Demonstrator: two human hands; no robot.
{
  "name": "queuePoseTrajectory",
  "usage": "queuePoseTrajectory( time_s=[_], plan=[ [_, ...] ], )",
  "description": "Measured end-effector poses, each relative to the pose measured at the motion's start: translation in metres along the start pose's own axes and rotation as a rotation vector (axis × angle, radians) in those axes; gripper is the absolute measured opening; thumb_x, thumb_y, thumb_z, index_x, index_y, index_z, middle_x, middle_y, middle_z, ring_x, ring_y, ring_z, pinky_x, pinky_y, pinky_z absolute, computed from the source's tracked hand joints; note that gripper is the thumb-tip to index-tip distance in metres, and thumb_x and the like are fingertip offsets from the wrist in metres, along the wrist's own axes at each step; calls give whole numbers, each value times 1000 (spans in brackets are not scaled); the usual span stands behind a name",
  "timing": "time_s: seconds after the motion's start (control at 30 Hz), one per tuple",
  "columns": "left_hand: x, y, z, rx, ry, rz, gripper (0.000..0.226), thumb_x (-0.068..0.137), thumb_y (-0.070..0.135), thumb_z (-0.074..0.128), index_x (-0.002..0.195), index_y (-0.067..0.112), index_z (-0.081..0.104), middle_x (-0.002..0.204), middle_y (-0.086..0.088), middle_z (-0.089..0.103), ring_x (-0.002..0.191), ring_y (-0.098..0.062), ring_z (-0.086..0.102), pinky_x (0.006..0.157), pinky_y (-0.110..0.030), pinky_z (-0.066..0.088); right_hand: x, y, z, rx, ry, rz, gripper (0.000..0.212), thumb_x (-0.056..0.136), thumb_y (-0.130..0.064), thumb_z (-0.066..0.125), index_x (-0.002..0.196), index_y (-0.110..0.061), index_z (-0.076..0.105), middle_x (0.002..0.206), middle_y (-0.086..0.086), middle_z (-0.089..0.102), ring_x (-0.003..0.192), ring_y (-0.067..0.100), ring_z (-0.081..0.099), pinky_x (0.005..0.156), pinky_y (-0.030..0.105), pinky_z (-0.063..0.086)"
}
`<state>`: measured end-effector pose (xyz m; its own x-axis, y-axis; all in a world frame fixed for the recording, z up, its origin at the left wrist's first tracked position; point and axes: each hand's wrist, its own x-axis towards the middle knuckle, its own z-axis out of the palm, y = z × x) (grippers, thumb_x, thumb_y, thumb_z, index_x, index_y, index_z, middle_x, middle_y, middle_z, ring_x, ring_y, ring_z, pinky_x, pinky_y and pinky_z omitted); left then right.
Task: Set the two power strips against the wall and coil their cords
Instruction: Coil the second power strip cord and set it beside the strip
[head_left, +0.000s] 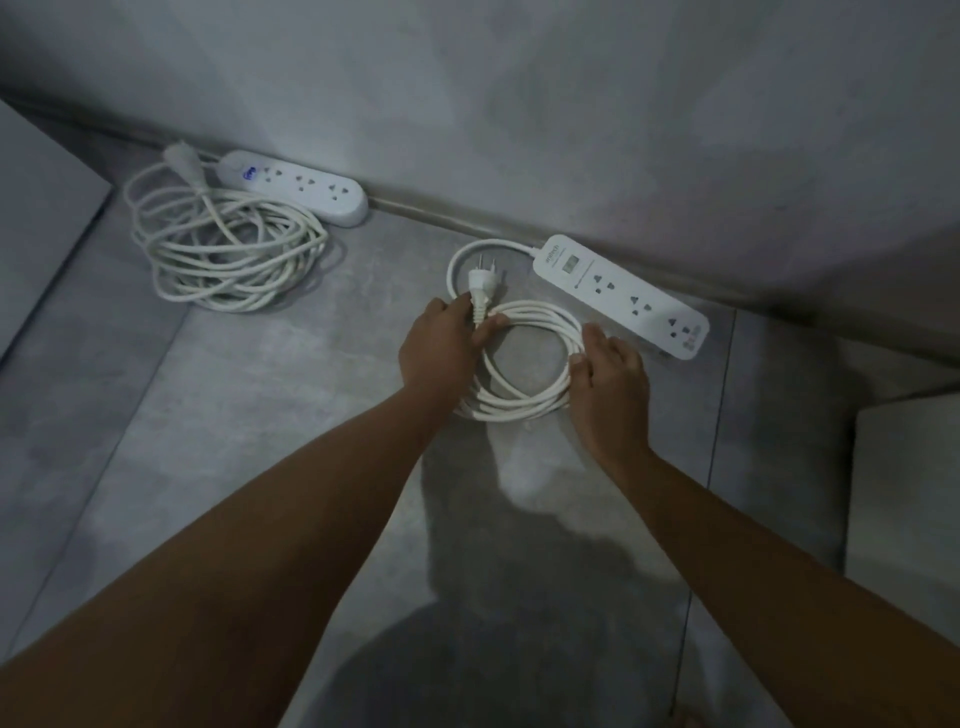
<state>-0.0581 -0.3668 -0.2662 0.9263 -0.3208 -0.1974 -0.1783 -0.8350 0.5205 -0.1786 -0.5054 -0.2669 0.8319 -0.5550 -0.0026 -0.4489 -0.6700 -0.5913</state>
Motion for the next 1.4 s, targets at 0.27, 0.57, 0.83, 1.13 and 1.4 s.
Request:
queuePoseTrajectory(
  time_s=[0.27, 0.57, 0.83, 1.13, 1.4],
  plan=[
    [-19, 10, 9, -51, 36, -134, 51, 91, 62, 39, 112, 16, 49, 106, -8, 62, 95, -31, 62, 79, -40, 49, 36, 16, -16, -3, -159, -96, 39, 93, -15, 52, 131, -10, 59, 133, 13, 60, 124, 29, 49, 107, 34, 35],
    [-11, 15, -8, -189, -50, -139, 59, 85, 57, 57, 121, 15, 37, 111, -10, 65, 98, -32, 64, 78, -40, 49, 19, 0, -12, 56, -16, 23, 38, 92, -22, 49, 122, -5, 65, 121, 13, 68, 109, 36, 59, 97, 40, 47],
    [-24, 10, -35, -250, -114, -198, 76, 83, 47, 67, 139, 9, 31, 137, -17, 44, 121, -35, 53, 99, -42, 44, -22, -15, -14, -313, -145, -152, 57, 93, -35, 41, 139, -3, 48, 148, 18, 43, 134, 40, 41, 112, 53, 27],
    [-38, -26, -38, 352, -240, 176, 56, 92, 45, 43, 138, 14, 36, 150, -9, 33, 137, -27, 33, 106, -43, 32, 11, -59, 3, -513, -339, -190, 58, 102, -37, 27, 153, -12, 17, 163, 5, 8, 150, 24, 7, 120, 45, 0],
    [-46, -30, -103, 451, -260, 2, 59, 99, 39, 34, 151, 13, 21, 160, -10, 14, 148, -26, 11, 118, -45, 13, 20, -109, -27, -488, -468, -219, 64, 97, -39, 36, 150, -3, 27, 158, 20, 22, 144, 34, 28, 116, 50, 23]
  ],
)
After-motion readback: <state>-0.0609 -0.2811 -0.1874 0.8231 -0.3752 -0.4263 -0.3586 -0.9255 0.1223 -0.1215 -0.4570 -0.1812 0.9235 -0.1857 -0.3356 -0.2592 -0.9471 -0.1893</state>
